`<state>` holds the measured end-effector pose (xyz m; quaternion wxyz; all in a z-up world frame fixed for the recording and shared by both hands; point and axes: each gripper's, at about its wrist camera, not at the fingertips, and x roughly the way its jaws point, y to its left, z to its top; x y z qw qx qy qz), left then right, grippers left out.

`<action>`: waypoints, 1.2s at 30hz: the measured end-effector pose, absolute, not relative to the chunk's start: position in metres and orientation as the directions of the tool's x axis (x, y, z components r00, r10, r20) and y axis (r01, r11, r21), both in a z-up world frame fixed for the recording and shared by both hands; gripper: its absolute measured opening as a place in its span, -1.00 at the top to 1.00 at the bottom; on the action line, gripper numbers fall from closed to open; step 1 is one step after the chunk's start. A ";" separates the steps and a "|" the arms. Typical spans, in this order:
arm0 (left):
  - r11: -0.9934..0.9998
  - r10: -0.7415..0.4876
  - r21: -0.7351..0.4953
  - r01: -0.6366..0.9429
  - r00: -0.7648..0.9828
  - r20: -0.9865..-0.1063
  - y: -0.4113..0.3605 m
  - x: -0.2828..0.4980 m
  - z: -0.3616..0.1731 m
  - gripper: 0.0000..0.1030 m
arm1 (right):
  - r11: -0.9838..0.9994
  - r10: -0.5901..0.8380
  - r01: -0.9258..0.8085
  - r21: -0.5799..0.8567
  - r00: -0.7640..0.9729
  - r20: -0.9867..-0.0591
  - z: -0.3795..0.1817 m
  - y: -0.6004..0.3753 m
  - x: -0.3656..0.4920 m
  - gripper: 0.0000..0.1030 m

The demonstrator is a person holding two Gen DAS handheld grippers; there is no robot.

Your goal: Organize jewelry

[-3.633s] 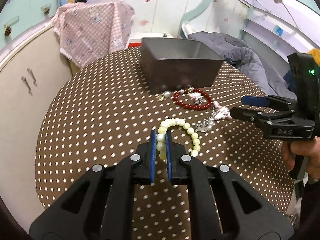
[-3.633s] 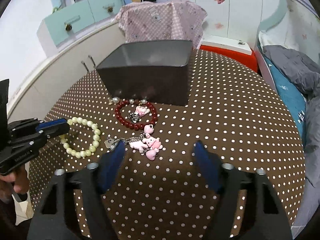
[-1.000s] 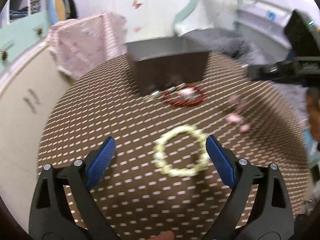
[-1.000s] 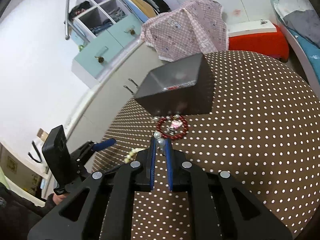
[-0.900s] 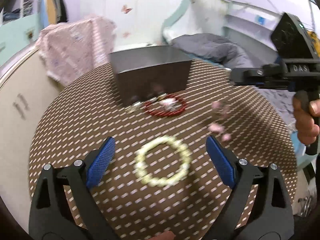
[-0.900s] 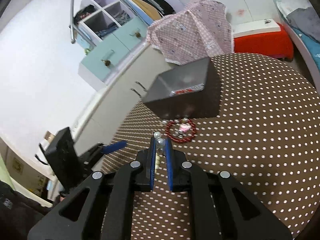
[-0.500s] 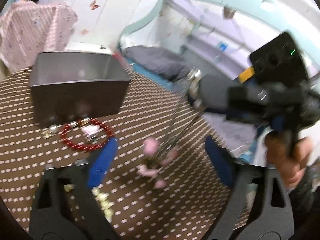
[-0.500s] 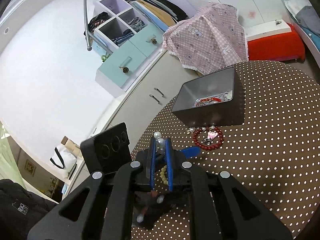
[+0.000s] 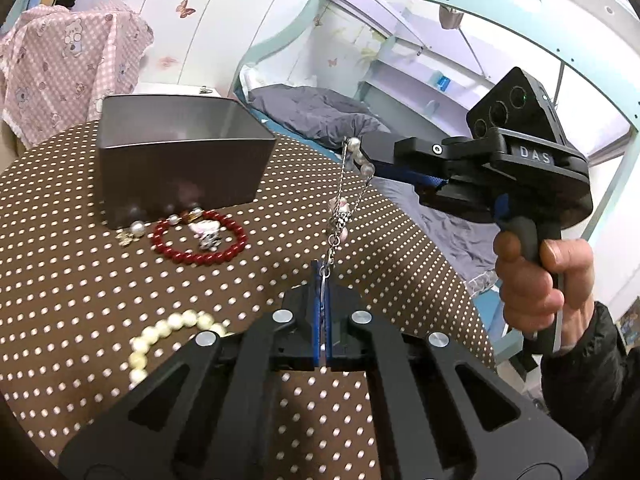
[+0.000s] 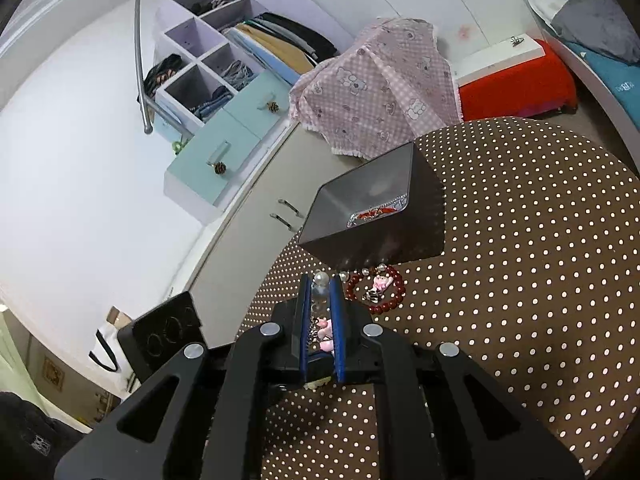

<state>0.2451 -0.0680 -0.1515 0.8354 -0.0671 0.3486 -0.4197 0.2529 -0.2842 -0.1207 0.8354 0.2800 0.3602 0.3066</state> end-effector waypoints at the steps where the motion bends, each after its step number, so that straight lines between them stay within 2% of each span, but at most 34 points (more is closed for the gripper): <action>1: 0.654 -0.730 -0.379 0.655 0.415 -0.543 -0.067 0.242 -0.151 0.98 | 0.663 0.705 -0.304 0.684 0.562 -0.433 -0.121 -0.285 0.253 0.85; 11: 0.694 -0.686 -0.330 0.639 0.449 -0.572 -0.044 0.230 -0.153 0.98 | 0.683 0.686 -0.276 0.676 0.561 -0.464 -0.130 -0.301 0.250 0.85; 13: 0.696 -0.682 -0.325 0.640 0.449 -0.578 -0.041 0.228 -0.152 0.98 | 0.709 0.683 -0.299 0.638 0.515 -0.518 -0.134 -0.287 0.249 0.69; 14: 0.696 -0.683 -0.329 0.639 0.447 -0.577 -0.039 0.228 -0.151 0.98 | 0.726 0.673 -0.305 0.617 0.500 -0.545 -0.138 -0.283 0.248 0.54; 15: 0.694 -0.685 -0.335 0.637 0.443 -0.578 -0.038 0.229 -0.150 0.98 | 0.752 0.653 -0.317 0.578 0.483 -0.584 -0.143 -0.273 0.246 0.30; 16: 0.696 -0.685 -0.346 0.629 0.437 -0.583 -0.036 0.230 -0.150 0.98 | 0.767 0.638 -0.330 0.550 0.475 -0.606 -0.146 -0.267 0.243 0.28; 25: 0.787 -0.561 -0.284 0.548 0.444 -0.698 -0.013 0.232 -0.168 0.96 | 0.796 0.553 -0.520 0.311 0.416 -0.721 -0.164 -0.191 0.226 0.28; 31: 0.803 -0.529 -0.252 0.540 0.451 -0.719 -0.010 0.226 -0.171 0.95 | 0.743 0.564 -0.626 0.237 0.396 -0.724 -0.158 -0.166 0.210 0.28; 36: 0.798 -0.506 -0.197 0.569 0.457 -0.731 -0.013 0.216 -0.171 0.95 | 0.747 0.551 -0.625 0.227 0.392 -0.736 -0.165 -0.165 0.195 0.28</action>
